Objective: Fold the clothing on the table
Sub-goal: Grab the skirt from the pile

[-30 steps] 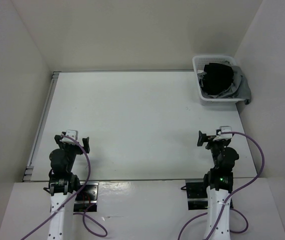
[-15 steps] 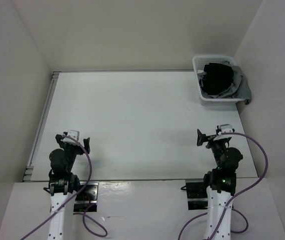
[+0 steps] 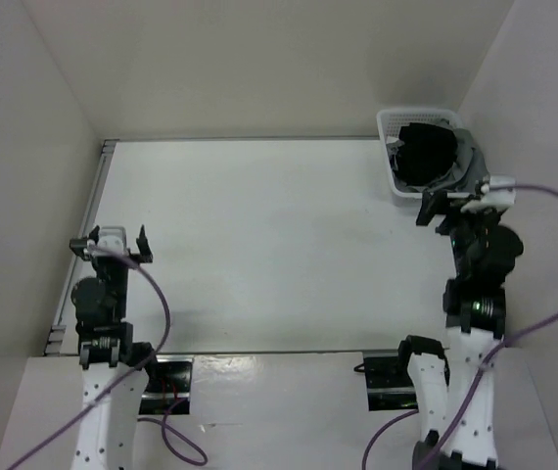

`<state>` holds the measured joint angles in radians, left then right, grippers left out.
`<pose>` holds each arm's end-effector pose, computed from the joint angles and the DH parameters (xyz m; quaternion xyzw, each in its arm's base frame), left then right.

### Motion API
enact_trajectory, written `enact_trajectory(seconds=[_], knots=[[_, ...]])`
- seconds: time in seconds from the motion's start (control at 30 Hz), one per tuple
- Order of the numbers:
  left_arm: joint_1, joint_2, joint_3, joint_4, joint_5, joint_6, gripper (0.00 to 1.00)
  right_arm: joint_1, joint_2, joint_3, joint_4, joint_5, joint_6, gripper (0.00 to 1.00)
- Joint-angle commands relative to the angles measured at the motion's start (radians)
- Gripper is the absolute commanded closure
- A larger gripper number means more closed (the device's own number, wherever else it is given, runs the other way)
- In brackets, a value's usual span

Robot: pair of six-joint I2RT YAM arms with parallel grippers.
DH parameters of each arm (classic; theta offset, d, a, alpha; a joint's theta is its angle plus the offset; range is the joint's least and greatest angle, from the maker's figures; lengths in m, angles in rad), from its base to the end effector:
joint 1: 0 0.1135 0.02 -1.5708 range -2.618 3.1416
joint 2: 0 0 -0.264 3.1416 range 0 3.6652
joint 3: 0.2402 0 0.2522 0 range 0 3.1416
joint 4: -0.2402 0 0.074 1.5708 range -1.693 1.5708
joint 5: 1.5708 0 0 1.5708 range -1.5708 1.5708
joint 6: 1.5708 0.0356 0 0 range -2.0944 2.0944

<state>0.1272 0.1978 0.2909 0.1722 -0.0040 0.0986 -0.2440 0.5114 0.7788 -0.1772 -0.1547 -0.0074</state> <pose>0.1044 0.0135 0.2766 -0.0103 0.6073 0.0907 0.7892 0.1167 -0.0234 0.3751 0.0227 0.6745 -0.0406 0.7368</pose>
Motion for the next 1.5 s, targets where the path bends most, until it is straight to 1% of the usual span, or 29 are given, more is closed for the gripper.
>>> enact_trajectory(seconds=[0.0, 0.03, 0.07, 0.1, 0.13, 0.17, 0.2, 0.27, 0.33, 0.4, 0.47, 0.5, 0.53, 0.57, 0.6, 0.63, 0.67, 0.7, 0.73, 0.77, 0.83, 0.93, 1.03, 1.17, 1.23, 1.3, 1.33, 1.4, 1.47], knots=[[0.000, 0.282, 0.138, 0.008, -0.175, -0.081, 0.00, -0.005, 0.255, 0.144, -0.146, 0.066, 0.035, 0.01], [0.000, 0.458, 0.280, -0.035, -0.220, -0.161, 0.00, -0.005, 0.304, 0.207, -0.162, 0.066, 0.035, 0.01], [0.012, 0.545, 0.360, -0.147, -0.232, -0.195, 0.00, -0.005, 0.394, 0.232, -0.186, 0.078, 0.015, 0.01], [0.028, 0.625, 0.440, -0.207, -0.232, -0.223, 0.00, -0.005, 0.433, 0.255, -0.202, 0.090, 0.006, 0.01], [0.028, 0.778, 0.599, -0.270, -0.232, -0.252, 0.00, -0.005, 0.467, 0.295, -0.220, 0.090, -0.008, 0.01], [0.041, 0.846, 0.675, -0.393, -0.212, -0.266, 0.00, 0.005, 0.533, 0.312, -0.257, 0.104, -0.008, 0.01], [0.052, 0.955, 0.741, -0.443, -0.202, -0.275, 0.00, 0.005, 0.561, 0.327, -0.275, 0.113, -0.017, 0.01], [0.052, 1.026, 0.889, -0.567, -0.156, -0.275, 0.00, 0.005, 0.620, 0.349, -0.318, 0.113, -0.055, 0.01], [0.052, 1.086, 0.933, -0.638, -0.146, -0.264, 0.00, 0.005, 0.630, 0.338, -0.340, 0.092, -0.097, 0.01], [0.063, 1.130, 0.961, -0.665, -0.155, -0.254, 0.00, 0.015, 0.642, 0.318, -0.340, 0.081, -0.137, 0.01], [0.072, 1.169, 0.961, -0.691, -0.181, -0.254, 0.00, 0.026, 0.642, 0.284, -0.328, 0.145, -0.184, 0.01], [0.072, 1.221, 0.975, -0.700, -0.182, -0.234, 0.00, 0.035, 0.651, 0.284, -0.305, 0.174, -0.201, 0.01], [0.072, 1.247, 0.997, -0.700, -0.182, -0.202, 0.00, 0.060, 0.651, 0.272, -0.285, 0.258, -0.210, 0.01], [0.072, 1.278, 1.014, -0.711, -0.200, -0.116, 0.00, 0.060, 0.651, 0.272, -0.265, 0.292, -0.210, 0.01], [0.072, 1.339, 1.030, -0.711, -0.236, -0.115, 0.00, 0.060, 0.667, 0.284, -0.252, 0.306, -0.210, 0.01], [0.072, 1.373, 1.050, -0.755, -0.270, -0.115, 0.00, 0.060, 0.686, 0.301, -0.252, 0.307, -0.210, 0.01], [0.072, 1.444, 1.095, -0.779, -0.309, -0.100, 0.00, 0.060, 0.717, 0.327, -0.278, 0.290, -0.210, 0.01], [0.072, 1.482, 1.120, -0.806, -0.323, -0.086, 0.00, 0.060, 0.752, 0.385, -0.304, 0.273, -0.210, 0.01], [0.072, 1.535, 1.154, -0.847, -0.336, -0.073, 0.00, 0.060, 0.851, 0.440, -0.359, 0.261, -0.210, 0.01], [0.072, 1.552, 1.154, -0.847, -0.347, -0.063, 0.00, 0.060, 0.878, 0.467, -0.360, 0.251, -0.210, 0.01], [0.072, 1.552, 1.163, -0.785, -0.328, -0.063, 0.00, 0.083, 0.927, 0.549, -0.360, 0.271, -0.201, 0.01], [0.072, 1.514, 1.163, -0.741, -0.206, -0.095, 0.00, 0.116, 1.025, 0.675, -0.360, 0.283, -0.166, 0.01], [0.063, 1.485, 1.150, -0.706, -0.105, -0.114, 0.00, 0.117, 1.136, 0.802, -0.350, 0.267, -0.157, 0.01], [0.063, 1.419, 1.091, -0.682, -0.094, -0.096, 0.00, 0.126, 1.327, 0.967, -0.384, 0.268, -0.167, 0.01], [0.063, 1.347, 1.015, -0.651, -0.105, -0.062, 0.00, 0.126, 1.375, 0.976, -0.352, 0.328, -0.209, 0.01], [0.063, 1.295, 0.949, -0.642, -0.105, -0.053, 0.00, 0.115, 1.424, 0.976, -0.311, 0.342, -0.230, 0.01], [0.063, 1.252, 0.935, -0.642, -0.105, -0.043, 0.00, 0.098, 1.438, 0.976, -0.297, 0.330, -0.230, 0.01], [0.072, 1.218, 0.924, -0.654, -0.105, -0.043, 0.00, 0.068, 1.489, 0.996, -0.275, 0.290, -0.230, 0.01], [0.084, 1.175, 0.895, -0.681, -0.067, -0.007, 0.00, 0.049, 1.544, 1.031, -0.266, 0.264, -0.221, 0.01]])
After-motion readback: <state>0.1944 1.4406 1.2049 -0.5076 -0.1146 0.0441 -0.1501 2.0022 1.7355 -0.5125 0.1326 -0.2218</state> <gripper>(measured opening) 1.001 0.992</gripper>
